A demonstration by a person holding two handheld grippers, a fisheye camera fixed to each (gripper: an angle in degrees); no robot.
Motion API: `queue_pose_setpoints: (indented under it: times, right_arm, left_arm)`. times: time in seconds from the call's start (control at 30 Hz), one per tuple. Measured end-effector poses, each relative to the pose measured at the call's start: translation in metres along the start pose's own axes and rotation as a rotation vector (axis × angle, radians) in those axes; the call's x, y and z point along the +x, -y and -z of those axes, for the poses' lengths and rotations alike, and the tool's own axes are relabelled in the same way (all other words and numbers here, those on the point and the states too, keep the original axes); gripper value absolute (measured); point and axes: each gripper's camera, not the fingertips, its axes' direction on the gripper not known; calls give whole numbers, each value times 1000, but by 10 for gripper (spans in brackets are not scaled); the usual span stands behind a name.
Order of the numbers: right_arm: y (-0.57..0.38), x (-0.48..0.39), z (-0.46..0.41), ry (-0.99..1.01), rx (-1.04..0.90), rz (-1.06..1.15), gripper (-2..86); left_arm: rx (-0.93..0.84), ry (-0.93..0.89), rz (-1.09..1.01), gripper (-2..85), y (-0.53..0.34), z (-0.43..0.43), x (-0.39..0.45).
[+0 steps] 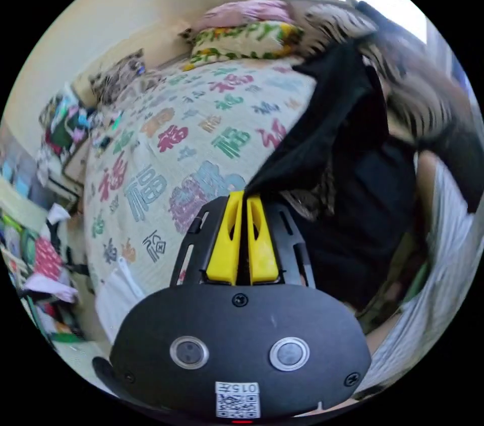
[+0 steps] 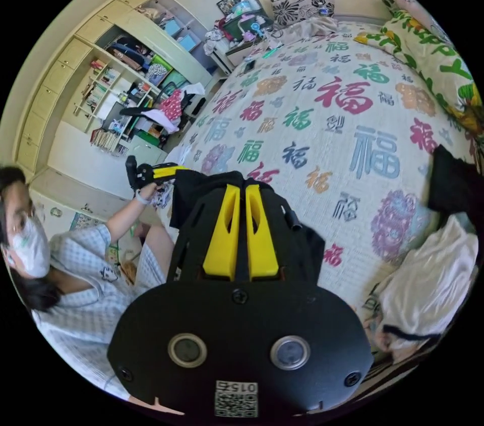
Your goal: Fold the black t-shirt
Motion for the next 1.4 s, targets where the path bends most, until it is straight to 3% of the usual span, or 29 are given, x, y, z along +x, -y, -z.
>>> queue_pose_setpoints:
  times: [0.07,0.17,0.23,0.3,0.47,0.57,0.63,0.7,0.8,0.93,1.07,1.13,1.2,1.4]
  right_arm:
    - [37,22,0,-6,1,-24,24]
    - [83,71,-19,27,-10,-160,46]
    - [85,93,-27,260,79,-196,23]
    - [74,89,-28,309,126,-119,15]
    - [22,56,-41,101,23,110,18]
    - [5,45,-63,-136,-40,151,84]
    - [10,49,-96,-227,-193,178,97]
    - [15,58,-124,-324,-326,181,84]
    - [29,76,-119,-293,-329,132,24]
    - [51,127,-41,-163,-67,-64,17]
    - [58,187,16,-247,125,-306,52]
    - [46,217,25,-191,126,-436,101]
    - [27,221,19,-118,84,-419,117]
    - [-78,194,-28,-121,-249,-310,135]
  left_arm:
    - [54,-107,236,5,35,-11,-79]
    - [-12,-277,478,16,51,-44,-147]
    - [40,-325,505,34,45,-45,-156]
    - [76,-356,477,56,30,-40,-152]
    - [12,-260,537,88,-58,-28,-126]
    - [-65,-208,677,109,-106,-29,-121]
    - [-78,-259,734,110,-121,-35,-122]
    - [-62,-337,766,99,-125,-46,-127]
    - [-85,-386,704,18,-116,-44,-148]
    - [-9,-144,680,12,-104,8,-195]
    - [-130,126,687,52,-95,20,-227]
    - [-170,132,696,65,-99,16,-223]
    - [-179,87,713,74,-111,16,-207]
    - [-284,-494,903,103,-172,-12,-135]
